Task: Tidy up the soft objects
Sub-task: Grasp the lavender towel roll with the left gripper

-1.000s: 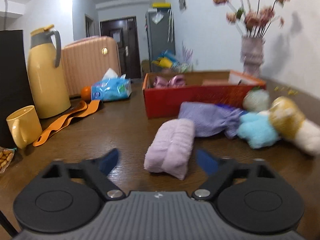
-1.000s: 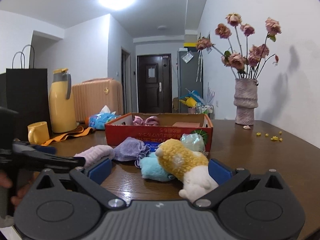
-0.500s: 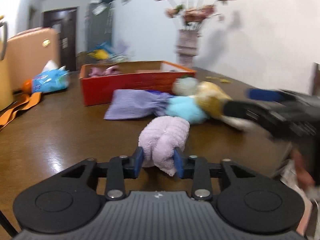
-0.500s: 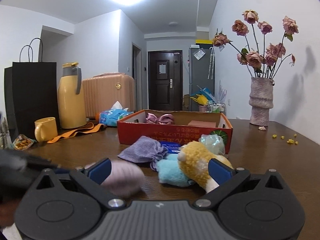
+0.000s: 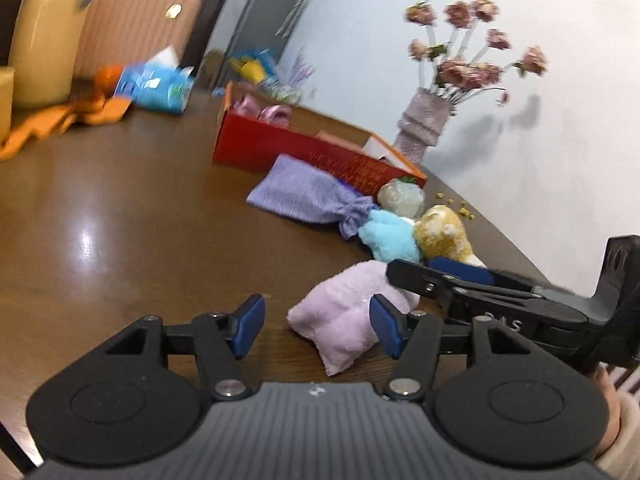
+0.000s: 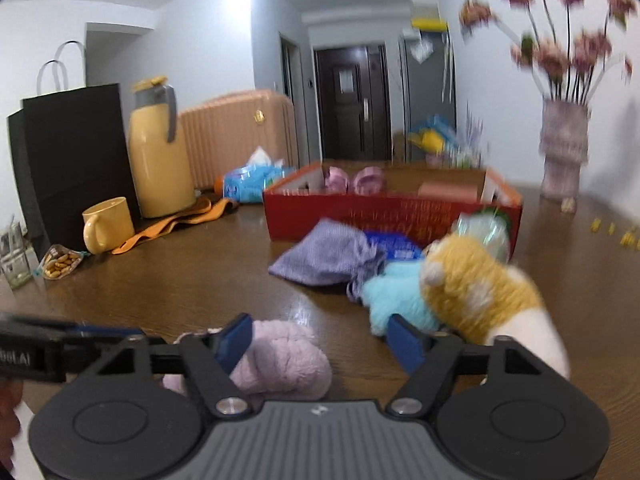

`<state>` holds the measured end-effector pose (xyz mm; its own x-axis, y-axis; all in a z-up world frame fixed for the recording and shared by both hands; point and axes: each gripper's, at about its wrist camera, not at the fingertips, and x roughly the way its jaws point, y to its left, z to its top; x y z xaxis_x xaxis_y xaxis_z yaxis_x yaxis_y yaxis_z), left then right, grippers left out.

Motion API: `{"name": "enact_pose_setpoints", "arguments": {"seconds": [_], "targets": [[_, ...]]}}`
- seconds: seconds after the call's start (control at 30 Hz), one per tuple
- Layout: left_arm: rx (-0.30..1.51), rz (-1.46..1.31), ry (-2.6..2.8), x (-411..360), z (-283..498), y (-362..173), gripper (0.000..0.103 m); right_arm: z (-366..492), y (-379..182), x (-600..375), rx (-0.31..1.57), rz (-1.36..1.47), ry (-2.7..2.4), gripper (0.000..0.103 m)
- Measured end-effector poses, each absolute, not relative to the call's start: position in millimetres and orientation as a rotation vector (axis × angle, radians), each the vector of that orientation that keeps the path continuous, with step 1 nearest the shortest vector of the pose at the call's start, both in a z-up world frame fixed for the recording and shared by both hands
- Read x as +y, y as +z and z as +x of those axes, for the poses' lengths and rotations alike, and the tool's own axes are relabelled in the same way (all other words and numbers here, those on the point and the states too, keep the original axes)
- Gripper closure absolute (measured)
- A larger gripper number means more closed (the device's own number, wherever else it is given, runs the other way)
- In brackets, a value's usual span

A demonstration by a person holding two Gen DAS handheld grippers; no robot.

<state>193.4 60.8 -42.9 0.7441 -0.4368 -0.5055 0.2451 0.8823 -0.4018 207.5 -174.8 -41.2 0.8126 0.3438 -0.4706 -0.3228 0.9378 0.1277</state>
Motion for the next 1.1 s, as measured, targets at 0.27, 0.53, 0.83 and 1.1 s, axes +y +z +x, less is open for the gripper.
{"name": "enact_pose_setpoints", "arguments": {"seconds": [0.27,0.53,0.83,1.1], "targets": [[0.679,-0.371,-0.245,64.7,206.7,-53.3,0.064,212.1,-54.5,-189.5,0.623,0.201,0.436,0.056],[0.664,-0.427,-0.311,62.2,204.2,-47.3,0.061,202.8,-56.9,-192.2,0.647,0.251,0.408,0.056],[0.687,-0.385,-0.311,47.3,203.1,-55.5,0.067,204.1,-62.7,-188.3,0.662,0.236,0.384,0.056],[0.666,-0.366,-0.328,40.2,195.8,-51.6,0.084,195.9,-58.5,-177.9,0.629,0.190,0.403,0.076]]}}
